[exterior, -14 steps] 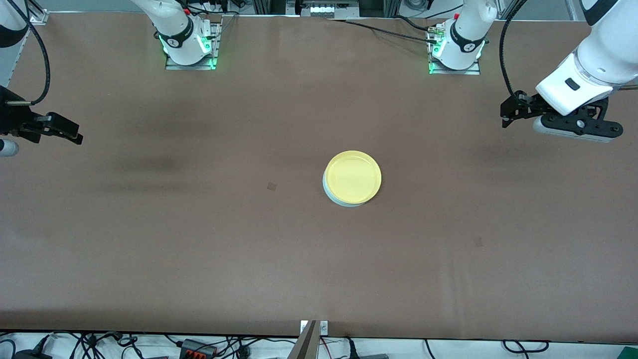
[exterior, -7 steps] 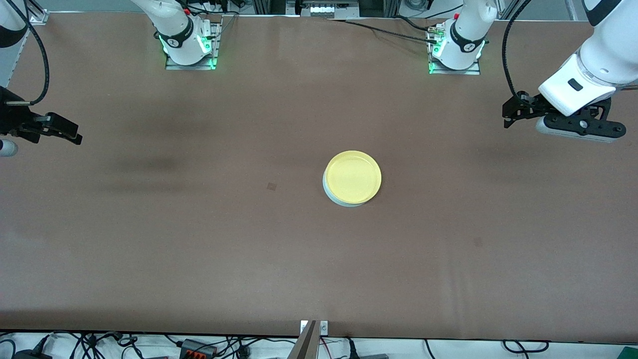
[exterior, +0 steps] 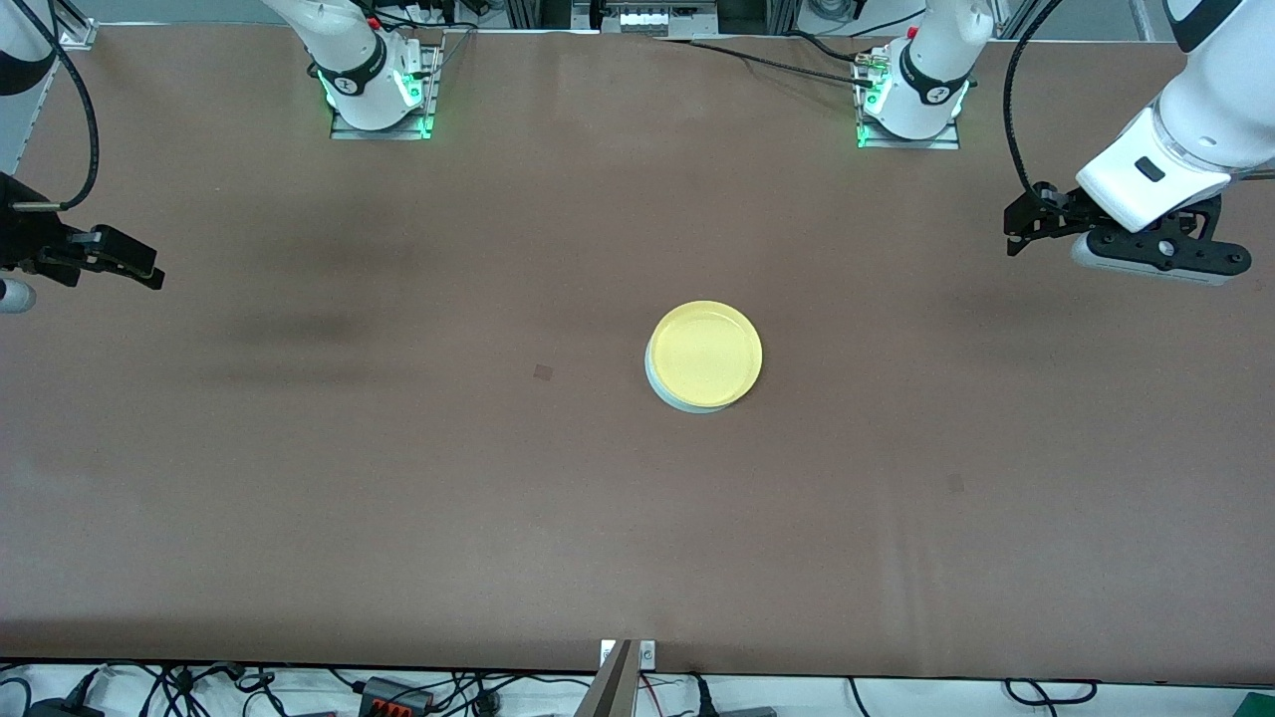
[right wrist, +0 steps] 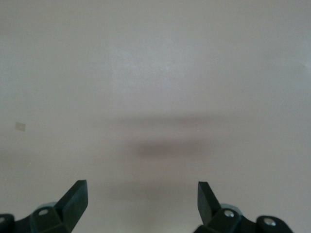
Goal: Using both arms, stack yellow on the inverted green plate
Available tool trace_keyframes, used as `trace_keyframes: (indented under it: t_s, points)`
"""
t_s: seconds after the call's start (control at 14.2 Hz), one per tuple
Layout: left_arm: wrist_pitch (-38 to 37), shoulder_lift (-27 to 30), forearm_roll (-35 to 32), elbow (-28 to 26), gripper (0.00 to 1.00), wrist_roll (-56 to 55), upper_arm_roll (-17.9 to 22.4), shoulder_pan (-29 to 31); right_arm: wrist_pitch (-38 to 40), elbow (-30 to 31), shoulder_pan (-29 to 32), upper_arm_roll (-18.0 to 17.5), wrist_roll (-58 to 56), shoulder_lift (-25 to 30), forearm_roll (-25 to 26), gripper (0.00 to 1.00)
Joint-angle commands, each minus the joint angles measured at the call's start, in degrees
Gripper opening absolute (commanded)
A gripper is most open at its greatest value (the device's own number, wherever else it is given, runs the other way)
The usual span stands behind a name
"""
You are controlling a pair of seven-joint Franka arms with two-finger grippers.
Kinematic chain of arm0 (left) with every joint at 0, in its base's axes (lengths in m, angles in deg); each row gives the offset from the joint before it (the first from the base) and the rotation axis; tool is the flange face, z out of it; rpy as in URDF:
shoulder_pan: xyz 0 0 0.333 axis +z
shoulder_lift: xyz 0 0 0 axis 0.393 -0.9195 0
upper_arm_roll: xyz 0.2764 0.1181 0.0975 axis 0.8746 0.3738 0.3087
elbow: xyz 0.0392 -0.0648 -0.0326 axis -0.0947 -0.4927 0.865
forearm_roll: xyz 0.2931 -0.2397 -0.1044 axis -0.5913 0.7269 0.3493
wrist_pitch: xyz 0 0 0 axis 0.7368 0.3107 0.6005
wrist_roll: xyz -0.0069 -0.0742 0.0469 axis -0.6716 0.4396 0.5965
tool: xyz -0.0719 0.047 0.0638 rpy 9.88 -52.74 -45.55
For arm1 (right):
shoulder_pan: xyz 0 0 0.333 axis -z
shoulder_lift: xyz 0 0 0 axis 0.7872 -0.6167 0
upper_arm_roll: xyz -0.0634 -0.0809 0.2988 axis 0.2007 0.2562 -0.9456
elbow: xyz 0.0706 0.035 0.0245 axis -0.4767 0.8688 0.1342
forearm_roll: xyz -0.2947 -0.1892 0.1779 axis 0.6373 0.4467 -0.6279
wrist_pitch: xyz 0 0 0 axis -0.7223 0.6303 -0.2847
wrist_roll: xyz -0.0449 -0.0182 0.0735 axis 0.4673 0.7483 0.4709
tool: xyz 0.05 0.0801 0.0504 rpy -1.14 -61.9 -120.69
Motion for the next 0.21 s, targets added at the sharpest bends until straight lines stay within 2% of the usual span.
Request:
trace_keyframes:
  t_s: [0.0,0.14]
  points:
    - [-1.2,-0.6,-1.0,1.7,1.0,-0.3,-0.2,0.2,-0.5,1.2,0.1,-0.3,-0.1,1.1,0.5,1.0]
    - [-1.2,-0.6,-1.0,1.6,1.0,-0.4,-0.2,0.3,-0.5,1.2,0.1,-0.3,-0.1,1.1,0.5,1.0]
